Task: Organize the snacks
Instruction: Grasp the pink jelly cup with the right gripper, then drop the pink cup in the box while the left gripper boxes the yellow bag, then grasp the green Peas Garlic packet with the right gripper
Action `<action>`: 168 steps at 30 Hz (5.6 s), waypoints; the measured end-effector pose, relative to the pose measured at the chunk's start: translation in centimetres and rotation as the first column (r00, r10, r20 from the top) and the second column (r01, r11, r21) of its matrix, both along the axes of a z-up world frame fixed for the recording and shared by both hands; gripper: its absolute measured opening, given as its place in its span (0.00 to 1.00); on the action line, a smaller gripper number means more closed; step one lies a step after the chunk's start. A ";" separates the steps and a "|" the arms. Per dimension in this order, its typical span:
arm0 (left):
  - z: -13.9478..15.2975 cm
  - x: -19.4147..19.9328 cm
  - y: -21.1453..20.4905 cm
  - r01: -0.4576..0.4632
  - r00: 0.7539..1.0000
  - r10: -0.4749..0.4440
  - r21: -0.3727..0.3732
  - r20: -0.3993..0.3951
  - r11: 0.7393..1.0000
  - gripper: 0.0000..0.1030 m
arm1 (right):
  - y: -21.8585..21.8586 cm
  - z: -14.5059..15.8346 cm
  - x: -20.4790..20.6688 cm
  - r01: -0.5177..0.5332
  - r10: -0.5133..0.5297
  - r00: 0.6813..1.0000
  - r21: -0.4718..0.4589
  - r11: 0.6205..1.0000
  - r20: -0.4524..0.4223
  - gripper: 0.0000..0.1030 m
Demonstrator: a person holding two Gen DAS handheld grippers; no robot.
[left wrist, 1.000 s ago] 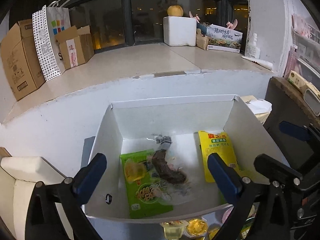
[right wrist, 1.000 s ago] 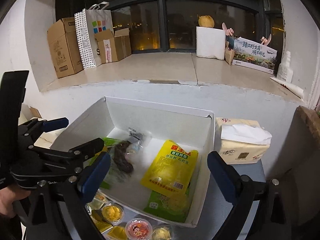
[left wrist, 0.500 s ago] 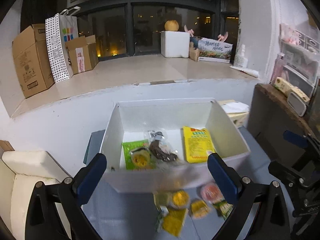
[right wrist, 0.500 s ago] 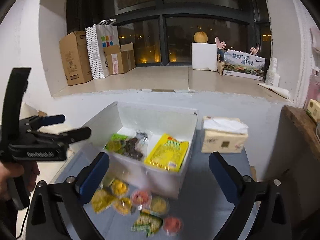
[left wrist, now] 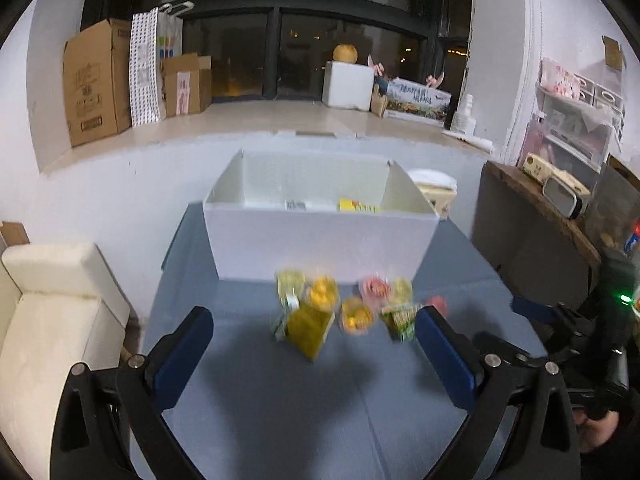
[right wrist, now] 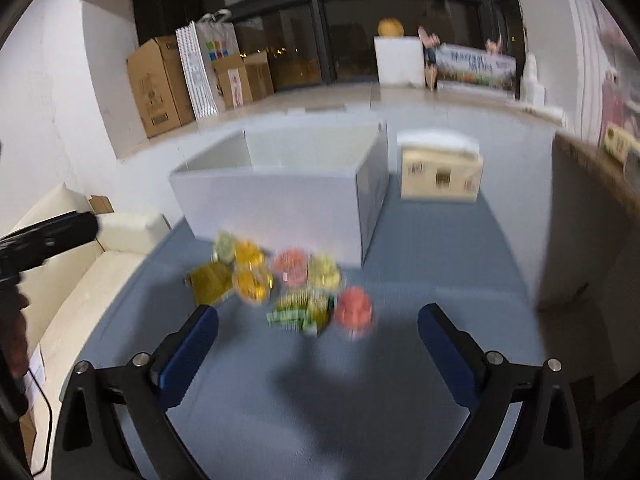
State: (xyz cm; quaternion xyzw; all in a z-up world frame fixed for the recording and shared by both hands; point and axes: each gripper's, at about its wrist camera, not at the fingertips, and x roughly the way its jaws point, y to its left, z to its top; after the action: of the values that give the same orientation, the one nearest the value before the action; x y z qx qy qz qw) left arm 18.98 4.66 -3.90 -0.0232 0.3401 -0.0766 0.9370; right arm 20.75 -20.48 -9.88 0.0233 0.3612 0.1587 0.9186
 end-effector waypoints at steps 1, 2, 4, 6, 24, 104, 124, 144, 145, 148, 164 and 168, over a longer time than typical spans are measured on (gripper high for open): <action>-0.6 -0.6 -0.1 -0.003 1.000 0.003 0.000 -0.010 1.000 1.00 | 0.0 -0.6 0.1 0.002 -0.002 1.000 -0.008 1.000 -0.011 0.99; -0.9 -0.9 -0.2 -0.005 1.000 0.005 -0.003 -0.016 1.000 1.00 | 0.1 -1.4 0.4 0.000 0.000 1.000 -0.022 1.000 -0.019 0.99; -1.8 -1.8 -0.2 -0.002 0.999 0.002 -0.018 -0.034 1.000 1.00 | 0.0 -3.1 1.5 0.005 -0.007 1.000 -0.085 0.996 -0.030 0.99; -2.8 -2.5 -0.2 -0.006 0.998 0.005 -0.021 -0.055 1.000 1.00 | -0.5 -4.5 2.7 0.026 -0.032 0.999 -0.126 0.992 -0.044 0.93; -4.9 -2.1 -0.1 -0.004 0.994 0.002 -0.011 -0.110 1.000 1.00 | 1.0 -6.0 8.1 -0.026 0.009 0.992 -0.127 0.992 -0.130 0.40; 0.4 21.3 1.1 0.030 1.000 -0.030 0.017 -0.001 0.999 1.00 | 5.1 6.3 17.2 -0.029 0.033 0.998 -0.064 0.998 0.061 0.92; 2.2 12.6 0.4 0.049 0.998 -0.052 0.070 0.041 0.996 1.00 | 0.5 5.8 8.0 0.009 -0.010 0.997 0.022 1.000 0.073 1.00; -3.1 0.9 0.5 0.045 0.998 -0.046 -0.025 -0.038 0.999 1.00 | 6.0 -5.2 7.4 -0.113 0.099 0.986 -0.101 0.989 -0.135 0.73; -3.2 1.0 0.5 0.046 0.998 -0.047 -0.024 -0.043 0.999 1.00 | 6.3 -5.6 7.7 -0.102 0.082 0.985 -0.127 0.987 -0.149 0.62; -3.5 1.3 0.5 0.048 0.998 -0.050 -0.024 -0.049 0.999 1.00 | 6.2 -5.8 8.2 -0.101 0.083 0.982 -0.106 0.989 -0.169 0.50; -9.9 8.8 -4.7 0.080 0.983 -0.078 0.003 -0.163 0.997 1.00 | -0.1 -1.4 1.3 -0.067 0.061 0.996 -0.087 0.994 -0.070 0.42; -11.7 10.3 -6.1 0.090 0.980 -0.082 0.035 -0.181 0.995 1.00 | -2.3 -0.1 -1.1 -0.045 0.043 0.998 -0.056 0.997 -0.051 0.42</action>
State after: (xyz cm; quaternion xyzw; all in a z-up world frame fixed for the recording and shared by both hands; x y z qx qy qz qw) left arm 29.31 -1.40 -15.57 0.0049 0.4253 -0.1072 0.8987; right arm 19.64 -22.77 -9.97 -0.0069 0.3889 0.1679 0.9058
